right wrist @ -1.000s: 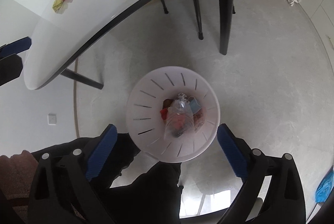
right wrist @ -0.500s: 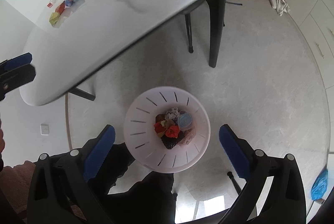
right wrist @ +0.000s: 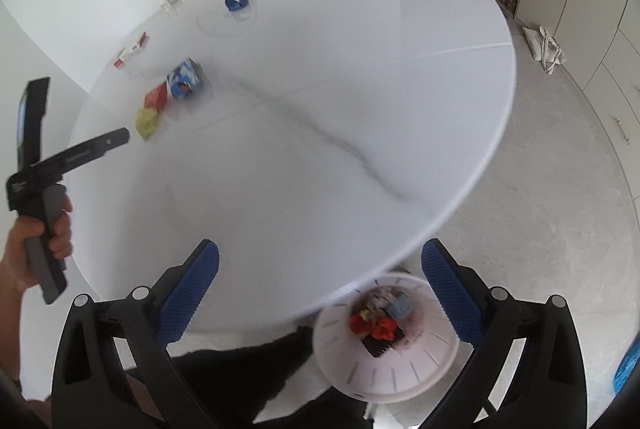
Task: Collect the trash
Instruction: 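Move the left gripper to the yellow crumpled paper and grasp it, then grasp the blue bird-print box with the right gripper while the left holds the yellow paper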
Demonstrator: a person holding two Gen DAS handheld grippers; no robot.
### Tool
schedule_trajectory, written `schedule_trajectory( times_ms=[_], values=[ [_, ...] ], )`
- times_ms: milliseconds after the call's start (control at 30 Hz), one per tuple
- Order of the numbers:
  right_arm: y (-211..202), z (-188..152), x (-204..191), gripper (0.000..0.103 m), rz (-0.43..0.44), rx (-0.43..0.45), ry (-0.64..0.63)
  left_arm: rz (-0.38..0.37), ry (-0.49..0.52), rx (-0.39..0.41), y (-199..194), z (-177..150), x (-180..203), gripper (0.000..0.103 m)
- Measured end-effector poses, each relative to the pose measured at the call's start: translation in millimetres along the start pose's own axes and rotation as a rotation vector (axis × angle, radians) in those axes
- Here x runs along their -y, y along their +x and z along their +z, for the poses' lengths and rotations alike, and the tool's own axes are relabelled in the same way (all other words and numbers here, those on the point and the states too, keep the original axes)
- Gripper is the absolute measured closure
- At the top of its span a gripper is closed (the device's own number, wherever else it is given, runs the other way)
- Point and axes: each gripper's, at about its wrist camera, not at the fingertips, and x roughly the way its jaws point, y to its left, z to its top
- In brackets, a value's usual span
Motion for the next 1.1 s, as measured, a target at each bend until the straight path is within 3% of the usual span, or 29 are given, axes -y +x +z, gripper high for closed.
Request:
schedule_trajectory(
  times_ms=[167,333,533,733,1000,1100],
  values=[
    [15.7,28.4,-34.6,0.002,0.004,0.002,0.003,-0.004,0.0,-0.028,41.1,20.7,-19.1,0.015],
    [30.3,52.2,-62.3,0.002,-0.004,-0.012,-0.03,-0.032,0.022,-0.084,76.7,29.9,-22.0,0.042],
    [46.3,74.8,-88.8,0.002,0.008,-0.028,-0.083,-0.061,0.015,-0.095,86.9,34.9,-26.8,0.075],
    [69.5,107.3,-130.9,0.002,0.038,-0.024,-0.229,-0.073,-0.013,-0.089,72.5,36.3,-36.1,0.076],
    [153.4,166.6,-195.4,0.003,0.05,-0.054,-0.414,-0.042,-0.077,-0.086,36.8,25.3,-56.6,0.076],
    [181.2,178.9,-207.9,0.009,0.043,-0.089,-0.434,-0.036,-0.1,-0.086,26.5,17.9,-62.7,0.076]
  ],
)
